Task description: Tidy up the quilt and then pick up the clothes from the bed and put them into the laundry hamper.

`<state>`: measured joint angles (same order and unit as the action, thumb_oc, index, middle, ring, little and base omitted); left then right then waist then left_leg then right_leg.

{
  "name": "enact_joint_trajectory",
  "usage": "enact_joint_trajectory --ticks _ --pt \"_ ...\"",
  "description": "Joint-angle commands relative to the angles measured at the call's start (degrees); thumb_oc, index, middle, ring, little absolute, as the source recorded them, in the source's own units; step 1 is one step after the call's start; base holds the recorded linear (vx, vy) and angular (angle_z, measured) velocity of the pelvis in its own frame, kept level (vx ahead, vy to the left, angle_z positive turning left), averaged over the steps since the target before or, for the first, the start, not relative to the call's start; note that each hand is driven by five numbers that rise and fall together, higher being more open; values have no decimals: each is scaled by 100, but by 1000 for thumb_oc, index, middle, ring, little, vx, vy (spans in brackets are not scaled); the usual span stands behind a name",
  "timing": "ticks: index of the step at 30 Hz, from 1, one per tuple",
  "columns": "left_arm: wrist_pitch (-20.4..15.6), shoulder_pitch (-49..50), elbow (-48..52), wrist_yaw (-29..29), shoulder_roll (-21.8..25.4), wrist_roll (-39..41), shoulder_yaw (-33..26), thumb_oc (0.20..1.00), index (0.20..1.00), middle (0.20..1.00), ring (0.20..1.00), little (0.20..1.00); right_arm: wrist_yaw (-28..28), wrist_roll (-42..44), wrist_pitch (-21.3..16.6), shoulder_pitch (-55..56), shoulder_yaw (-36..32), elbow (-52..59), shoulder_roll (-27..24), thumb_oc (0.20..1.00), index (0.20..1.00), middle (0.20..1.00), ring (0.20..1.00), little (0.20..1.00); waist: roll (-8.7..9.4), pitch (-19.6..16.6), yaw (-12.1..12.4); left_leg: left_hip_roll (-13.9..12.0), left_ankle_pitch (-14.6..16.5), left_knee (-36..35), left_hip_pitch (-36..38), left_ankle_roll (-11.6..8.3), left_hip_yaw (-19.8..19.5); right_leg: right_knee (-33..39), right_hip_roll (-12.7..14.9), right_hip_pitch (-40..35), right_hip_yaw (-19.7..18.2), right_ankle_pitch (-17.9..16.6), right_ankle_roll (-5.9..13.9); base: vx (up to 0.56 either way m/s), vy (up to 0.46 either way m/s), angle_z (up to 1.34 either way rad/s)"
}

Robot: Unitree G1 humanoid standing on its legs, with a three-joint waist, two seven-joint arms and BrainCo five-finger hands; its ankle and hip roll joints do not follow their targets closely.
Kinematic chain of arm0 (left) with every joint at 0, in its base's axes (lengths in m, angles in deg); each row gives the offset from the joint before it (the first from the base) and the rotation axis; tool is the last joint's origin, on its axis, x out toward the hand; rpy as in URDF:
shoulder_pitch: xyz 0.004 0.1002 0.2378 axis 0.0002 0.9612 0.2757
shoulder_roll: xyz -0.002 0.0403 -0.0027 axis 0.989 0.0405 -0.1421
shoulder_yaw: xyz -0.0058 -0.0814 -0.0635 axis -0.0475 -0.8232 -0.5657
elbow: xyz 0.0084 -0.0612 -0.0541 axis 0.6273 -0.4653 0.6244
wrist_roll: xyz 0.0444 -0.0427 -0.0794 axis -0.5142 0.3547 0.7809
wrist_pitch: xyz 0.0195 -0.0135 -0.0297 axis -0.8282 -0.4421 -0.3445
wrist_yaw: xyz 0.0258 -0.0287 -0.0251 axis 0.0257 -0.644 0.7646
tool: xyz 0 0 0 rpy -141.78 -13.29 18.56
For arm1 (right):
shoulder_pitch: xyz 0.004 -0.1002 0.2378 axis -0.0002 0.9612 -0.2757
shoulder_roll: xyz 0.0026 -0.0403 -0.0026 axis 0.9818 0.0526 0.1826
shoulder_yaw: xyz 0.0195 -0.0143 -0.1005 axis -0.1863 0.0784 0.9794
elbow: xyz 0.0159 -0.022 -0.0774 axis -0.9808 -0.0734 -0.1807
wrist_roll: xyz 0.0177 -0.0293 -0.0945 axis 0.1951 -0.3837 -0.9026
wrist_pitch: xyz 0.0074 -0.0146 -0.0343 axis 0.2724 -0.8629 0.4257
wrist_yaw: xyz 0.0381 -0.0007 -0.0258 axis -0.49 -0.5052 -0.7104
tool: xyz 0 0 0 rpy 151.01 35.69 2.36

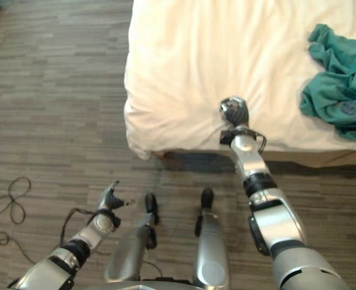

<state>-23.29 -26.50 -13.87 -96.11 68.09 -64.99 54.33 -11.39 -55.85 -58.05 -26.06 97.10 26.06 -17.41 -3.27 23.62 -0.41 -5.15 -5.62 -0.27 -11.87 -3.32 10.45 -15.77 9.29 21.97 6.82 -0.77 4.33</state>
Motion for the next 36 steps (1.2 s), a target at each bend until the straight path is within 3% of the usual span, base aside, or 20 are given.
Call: enact_joint_trajectory --ticks 1,7,8,10,11,13,15,17,18,19,20,21,23,24,26,28,30,31,33,36 --pt "146 170 -530 -27 35 130 -297 1000 1000 1000 1000 1000 -100 -29 720 1638 -260 -990 65 200 200 200 200 200 197 -35 -136 -98 1014 782 80 -218 -45 281 360 -634 -228 635 561 235 70 14" --pt "410 574 -1094 29 176 -361 -639 1000 1000 1000 1000 1000 56 -135 849 3288 -1070 -1971 381 200 200 200 200 200 373 -622 -628 -81 927 -233 1191 -162 633 631 257 -1061 -68 315 700 225 41 -39" --pt "452 637 -1114 27 204 -429 -624 1000 1000 1000 1000 1000 85 -233 907 3457 -1012 -2107 491 1000 1000 1000 1000 1000 404 -686 -571 -287 1028 -394 1664 -268 1243 342 525 -1089 1303 397 732 169 -32 -176" --pt "471 656 -1072 266 214 -862 -367 1000 1000 1000 1000 1000 261 -364 964 3546 -778 -2181 593 1000 1000 1000 1000 1000 467 -797 -509 -412 1004 -304 1837 -261 1761 60 661 -1159 2483 438 513 166 -79 -237" --pt "460 649 -1104 442 270 -1319 -128 1000 1000 1000 1000 1000 383 -494 973 3573 -639 -2197 616 1000 1000 1000 1000 1000 514 -877 -601 -491 1000 -235 1910 -266 2049 41 588 -1105 2546 468 466 162 -151 -287" --pt "414 649 -1155 674 324 -1999 236 1000 1000 1000 1000 1000 510 -650 958 3679 -454 -2234 631 1000 1000 1000 1000 1000 589 -1043 -827 -629 1085 70 2108 -288 2346 438 233 -1207 2171 630 351 243 -229 -240" --pt "328 440 -1008 870 311 -2436 613 1000 1000 1000 1000 1000 559 -882 962 3606 -185 -2295 561 1000 1000 1000 1000 1000 519 -1101 -847 -1182 305 1316 2176 -682 2587 881 -380 -1483 1624 824 153 343 -299 -193" --pt "320 279 -875 922 328 -2625 830 1000 1000 1000 1000 1000 536 -969 990 3558 -89 -2250 539 1000 1000 1000 1000 1000 545 -1014 -780 -1499 50 2175 1999 -761 2380 1030 -650 -1662 1340 878 -34 269 -236 -232" --pt "245 63 -697 952 341 -2715 1117 1000 1000 1000 1000 1000 559 -1332 1021 3353 322 -2110 442 1000 1000 1000 1000 1000 707 -948 -544 -1299 91 3394 1324 -466 1295 1284 -876 -1887 676 904 -209 182 -56 -205" --pt "187 -32 -652 901 324 -2652 1183 1000 1000 1000 1000 1000 568 -1520 1040 3237 557 -2072 411 1000 1000 1000 1000 1000 825 -887 -386 -623 428 3589 775 -112 558 1362 -847 -1924 191 750 -216 270 11 -280" --pt "161 -157 -627 805 270 -2666 1235 1000 1000 1000 1000 1000 554 -1684 1047 3130 721 -2112 417 1000 1000 1000 1000 1000 870 -866 -267 -102 699 3503 434 3 -7 1400 -822 -1988 -245 737 -148 179 167 -249" --pt "153 -214 -600 705 213 -2609 1221 1000 1000 1000 1000 1000 559 -1793 1063 3033 853 -2135 458 1000 1000 1000 1000 1000 859 -831 -197 46 931 3362 301 31 -297 1441 -823 -2085 -550 788 -83 180 116 -281" --pt "142 -306 -560 622 156 -2569 1214 1000 1000 1000 1000 1000 551 -1912 1090 2930 987 -2165 480 1000 1000 1000 1000 1000 866 -788 -135 16 989 3086 212 42 -476 1480 -763 -2153 -832 781 -12 275 154 -155" --pt "70 -387 -489 554 67 -2457 1165 1000 1000 1000 1000 1000 631 -2110 1099 2854 1209 -2228 492 1000 1000 1000 1000 1000 797 -832 -22 -11 1084 1786 241 46 -688 1757 -665 -2363 -1077 827 130 541 320 -140" --pt "23 -198 -558 608 -44 -2110 894 1000 1000 1000 1000 1000 723 -2544 1143 2808 1404 -2424 546 1000 1000 1000 1000 1000 606 -985 244 78 456 158 220 -90 -908 1890 -696 -2649 -1278 952 175 614 277 -181" --pt "23 -193 -558 608 -43 -2108 894 1000 1000 1000 1000 1000 723 -2546 1141 2811 1407 -2427 548 1000 1000 1000 1000 1000 620 -974 245 95 415 72 286 -87 -895 1893 -677 -2675 -1281 964 178 367 81 -142" --pt "57 18 -695 645 -94 -1885 757 1000 1000 1000 1000 1000 743 -2551 1148 2780 1386 -2386 630 1000 1000 1000 1000 1000 606 -1140 317 233 409 -258 453 22 -947 1476 -725 -2832 -1277 1243 133 575 119 -78" --pt "117 114 -705 616 -73 -1824 674 1000 1000 1000 1000 1000 672 -2523 1138 2737 1363 -2283 744 1000 1000 1000 1000 1000 649 -1143 332 487 545 -221 702 223 -1009 201 -792 -2548 -1135 1276 329 463 124 -29" --pt "305 250 -769 449 14 -1630 393 1000 1000 1000 1000 1000 518 -2140 1120 2685 989 -1820 808 1000 1000 1000 1000 1000 425 -871 71 375 629 -457 1333 360 -824 -1966 -698 -1245 -872 279 745 544 162 -53" --pt "337 337 -927 462 88 -1673 299 1000 1000 1000 1000 1000 494 -1509 1028 2806 671 -1697 882 1000 1000 1000 1000 1000 324 -789 -186 410 758 -473 1621 347 -903 -1932 -969 -808 -957 540 593 471 69 6"
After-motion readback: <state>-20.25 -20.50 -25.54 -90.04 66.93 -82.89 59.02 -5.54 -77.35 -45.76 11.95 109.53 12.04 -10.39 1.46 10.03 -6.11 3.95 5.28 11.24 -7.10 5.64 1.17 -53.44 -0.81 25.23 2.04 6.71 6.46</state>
